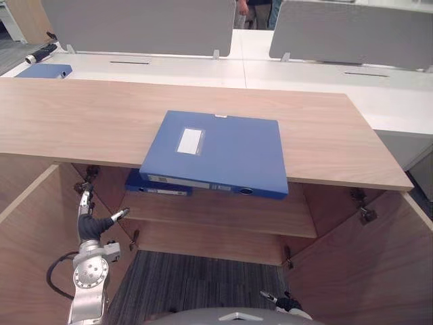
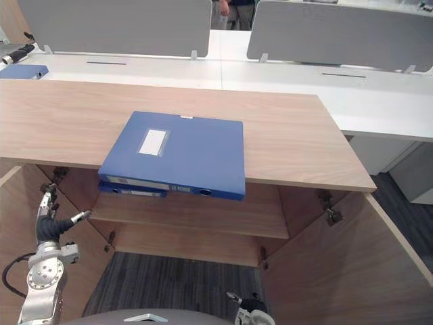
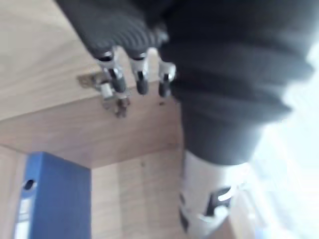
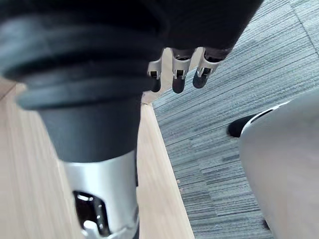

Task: Walk over to the cabinet, pick up the folder, carry it to the office cabinet, place the folder inside the office cabinet, then close the office cabinet door

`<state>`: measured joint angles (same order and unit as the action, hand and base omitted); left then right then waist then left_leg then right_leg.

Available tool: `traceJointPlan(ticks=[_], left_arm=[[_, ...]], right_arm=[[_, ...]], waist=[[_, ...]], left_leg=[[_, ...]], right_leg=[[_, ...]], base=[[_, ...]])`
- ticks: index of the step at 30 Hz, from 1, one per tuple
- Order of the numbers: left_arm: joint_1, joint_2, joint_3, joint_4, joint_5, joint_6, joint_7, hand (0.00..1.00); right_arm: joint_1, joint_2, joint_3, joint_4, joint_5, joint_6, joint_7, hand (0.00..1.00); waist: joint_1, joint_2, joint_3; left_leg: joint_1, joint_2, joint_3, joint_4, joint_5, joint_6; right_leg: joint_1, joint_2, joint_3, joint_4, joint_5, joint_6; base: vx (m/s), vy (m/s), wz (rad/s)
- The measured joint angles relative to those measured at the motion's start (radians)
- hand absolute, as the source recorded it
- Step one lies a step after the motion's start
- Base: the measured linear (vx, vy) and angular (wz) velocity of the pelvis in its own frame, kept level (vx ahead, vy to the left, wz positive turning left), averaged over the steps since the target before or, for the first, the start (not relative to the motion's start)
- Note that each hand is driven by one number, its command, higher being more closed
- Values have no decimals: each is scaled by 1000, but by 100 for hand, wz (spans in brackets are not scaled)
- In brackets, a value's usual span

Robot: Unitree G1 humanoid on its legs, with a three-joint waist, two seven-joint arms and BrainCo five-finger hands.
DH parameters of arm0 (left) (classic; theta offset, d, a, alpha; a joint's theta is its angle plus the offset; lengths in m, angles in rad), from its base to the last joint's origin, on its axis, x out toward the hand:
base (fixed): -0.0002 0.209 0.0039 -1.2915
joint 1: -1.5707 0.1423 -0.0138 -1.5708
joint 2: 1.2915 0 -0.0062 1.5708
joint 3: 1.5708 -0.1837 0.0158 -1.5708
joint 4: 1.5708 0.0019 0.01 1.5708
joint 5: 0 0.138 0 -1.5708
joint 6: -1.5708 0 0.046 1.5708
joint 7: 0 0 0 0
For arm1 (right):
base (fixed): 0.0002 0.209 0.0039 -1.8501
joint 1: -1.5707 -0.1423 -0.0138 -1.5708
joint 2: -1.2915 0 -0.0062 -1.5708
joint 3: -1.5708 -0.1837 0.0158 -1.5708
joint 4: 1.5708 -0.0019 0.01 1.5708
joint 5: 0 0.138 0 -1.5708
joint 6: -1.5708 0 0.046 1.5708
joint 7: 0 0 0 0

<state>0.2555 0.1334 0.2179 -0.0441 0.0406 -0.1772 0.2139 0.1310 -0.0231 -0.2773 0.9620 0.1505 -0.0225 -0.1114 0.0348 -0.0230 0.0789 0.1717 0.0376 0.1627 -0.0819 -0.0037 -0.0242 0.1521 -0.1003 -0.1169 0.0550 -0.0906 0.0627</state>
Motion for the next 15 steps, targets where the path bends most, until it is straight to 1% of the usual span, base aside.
traceJointPlan(ticks=[1,2,3,5,8,11,15], left_arm=[[4,0,-5,-25,0,-1,0,0],[5,0,-12,-66,0,-9,-1,0],[6,0,-18,-102,0,-18,-1,0],[7,0,-26,-152,2,-24,0,0],[7,1,-29,-219,21,-28,3,0],[5,8,-54,-262,72,-32,7,0],[0,39,-97,-263,164,-39,22,0]], right_arm=[[2,1,0,-3,0,0,0,0],[2,2,0,-3,0,0,0,0],[5,3,0,-2,0,0,0,0],[10,5,0,-1,0,0,0,0],[16,7,-1,0,0,0,1,0],[15,7,-1,5,0,0,1,0],[9,4,-2,29,0,-4,2,0]], waist=[[0,-1,-1],[0,-8,-5],[1,-5,-8],[0,-12,-18],[-2,-9,-30],[-2,-9,-31],[-8,-2,-46]], left_leg=[[-1,0,0,-2,-1,-1],[-4,0,0,-2,-4,-7],[-9,0,0,-2,-3,-8],[-11,1,0,3,-1,-8],[-10,2,0,4,1,-5],[-8,4,0,4,1,-5],[-7,6,0,4,1,-5]], right_leg=[[-2,0,0,2,-1,1],[-8,-1,2,6,-2,3],[-15,-1,4,10,-2,4],[-16,0,5,12,0,7],[-15,1,8,12,0,7],[-15,3,22,13,0,7],[-15,6,27,14,0,7]], base=[[-84,-19,-1],[-63,-17,0],[-55,-17,0],[0,0,0],[0,0,0],[0,0,0],[0,0,0]])
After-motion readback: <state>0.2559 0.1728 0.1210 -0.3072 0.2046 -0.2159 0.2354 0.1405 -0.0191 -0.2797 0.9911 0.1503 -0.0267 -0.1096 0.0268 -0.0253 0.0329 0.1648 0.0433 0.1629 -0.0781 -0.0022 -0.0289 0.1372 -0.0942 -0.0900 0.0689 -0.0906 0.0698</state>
